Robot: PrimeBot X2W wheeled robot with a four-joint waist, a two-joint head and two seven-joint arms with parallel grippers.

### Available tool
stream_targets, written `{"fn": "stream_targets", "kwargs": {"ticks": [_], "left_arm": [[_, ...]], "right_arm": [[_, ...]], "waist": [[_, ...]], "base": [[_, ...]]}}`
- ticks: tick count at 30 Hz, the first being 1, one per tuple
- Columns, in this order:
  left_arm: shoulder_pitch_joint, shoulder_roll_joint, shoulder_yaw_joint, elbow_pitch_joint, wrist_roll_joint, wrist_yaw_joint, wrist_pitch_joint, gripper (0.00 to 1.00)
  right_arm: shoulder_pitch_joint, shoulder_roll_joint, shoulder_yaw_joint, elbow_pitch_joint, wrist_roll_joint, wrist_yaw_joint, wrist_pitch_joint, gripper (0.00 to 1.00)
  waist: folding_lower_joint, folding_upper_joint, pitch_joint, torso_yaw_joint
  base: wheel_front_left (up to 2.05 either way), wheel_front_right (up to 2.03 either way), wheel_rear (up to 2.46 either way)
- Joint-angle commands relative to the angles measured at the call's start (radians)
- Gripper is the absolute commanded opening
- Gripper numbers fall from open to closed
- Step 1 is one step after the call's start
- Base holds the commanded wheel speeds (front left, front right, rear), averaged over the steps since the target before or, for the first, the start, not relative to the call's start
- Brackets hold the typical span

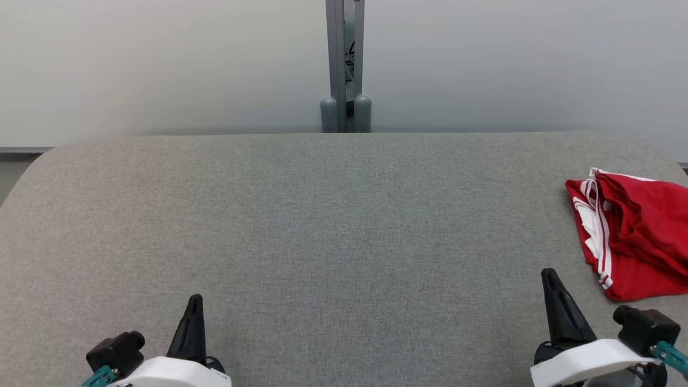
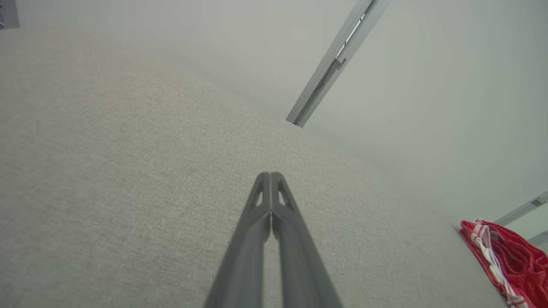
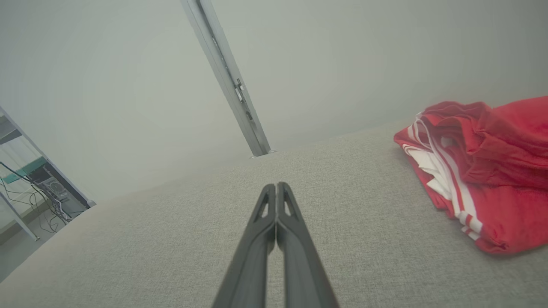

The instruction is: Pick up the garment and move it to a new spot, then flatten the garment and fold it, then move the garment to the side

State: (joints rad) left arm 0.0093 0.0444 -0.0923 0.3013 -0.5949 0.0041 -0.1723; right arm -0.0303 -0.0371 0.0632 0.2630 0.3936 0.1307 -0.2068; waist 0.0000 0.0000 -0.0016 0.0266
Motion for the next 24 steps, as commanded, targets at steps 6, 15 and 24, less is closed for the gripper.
{"fn": "stream_targets", "kwargs": {"ticks": [6, 15, 24], "left_arm": [[-0.054, 0.002, 0.018, -0.011, -0.11, -0.018, 0.035, 0.0], [-0.078, 0.003, 0.034, -0.006, -0.244, -0.035, 0.079, 0.0], [-0.097, 0.004, 0.047, -0.003, -0.352, -0.05, 0.115, 0.0]], "right_arm": [[0.002, -0.011, -0.027, -0.039, 0.136, 0.0, 0.024, 0.0], [0.014, -0.015, -0.053, -0.062, 0.301, 0.0, 0.054, 0.0], [0.025, -0.019, -0.076, -0.08, 0.434, 0.0, 0.079, 0.0]], "waist": [[0.0, 0.0, 0.0, -0.002], [0.0, 0.0, 0.0, -0.004], [0.0, 0.0, 0.001, -0.006]], "base": [[0.0, 0.0, 0.0], [0.0, 0.0, 0.0], [0.0, 0.0, 0.0]]}}
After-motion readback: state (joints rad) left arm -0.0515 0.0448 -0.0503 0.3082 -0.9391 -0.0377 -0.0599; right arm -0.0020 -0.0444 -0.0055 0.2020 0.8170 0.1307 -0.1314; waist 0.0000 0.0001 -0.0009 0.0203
